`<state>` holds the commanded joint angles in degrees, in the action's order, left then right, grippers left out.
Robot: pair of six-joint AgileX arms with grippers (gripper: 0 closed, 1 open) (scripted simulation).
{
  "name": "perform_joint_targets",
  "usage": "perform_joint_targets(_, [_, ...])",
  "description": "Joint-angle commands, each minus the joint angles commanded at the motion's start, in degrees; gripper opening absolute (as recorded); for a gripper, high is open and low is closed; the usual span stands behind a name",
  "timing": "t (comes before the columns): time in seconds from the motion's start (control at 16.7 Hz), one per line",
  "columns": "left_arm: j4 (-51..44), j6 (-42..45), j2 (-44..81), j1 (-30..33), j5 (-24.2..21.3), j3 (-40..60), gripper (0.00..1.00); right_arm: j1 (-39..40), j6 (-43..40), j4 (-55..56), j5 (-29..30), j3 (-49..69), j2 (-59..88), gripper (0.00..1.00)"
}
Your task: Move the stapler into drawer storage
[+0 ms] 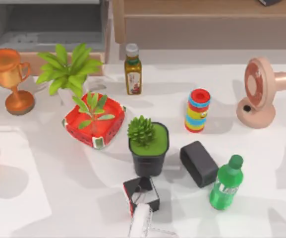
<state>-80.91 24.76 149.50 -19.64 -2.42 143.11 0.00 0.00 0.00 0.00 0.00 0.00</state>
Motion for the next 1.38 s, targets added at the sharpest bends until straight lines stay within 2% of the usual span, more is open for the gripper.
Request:
perform_joint_targets(0.18, [8.0, 8.4, -8.2, -0.9, -1.7, -7.1, 1.0, 0.0, 0.0, 0.0, 0.0, 0.0, 0.0, 1.0])
perform_joint_targets(0.42, [27.2, 24.8, -20.0, -6.1, -2.8, -19.3, 1.0, 0.0, 0.0, 0.0, 0.0, 0.0, 0.0, 1.0])
perform_joint_targets(0.6, [47.9, 37.1, -27.9, -12.6, -3.4, -30.6, 1.0, 0.0, 0.0, 0.0, 0.0, 0.0, 0.0, 1.0])
perform_joint_targets(0.84, [81.5, 51.2, -36.5, -22.2, -6.2, -48.8, 1.0, 0.0, 0.0, 0.0, 0.0, 0.0, 0.0, 1.0])
perform_joint_targets(1.14, [120.7, 62.4, -41.7, -30.4, -15.2, -75.4, 1.0, 0.0, 0.0, 0.0, 0.0, 0.0, 0.0, 1.0])
perform_joint_targets(1.38, [145.6, 65.8, -41.1, -30.6, -25.3, -96.2, 1.0, 0.0, 0.0, 0.0, 0.0, 0.0, 0.0, 1.0])
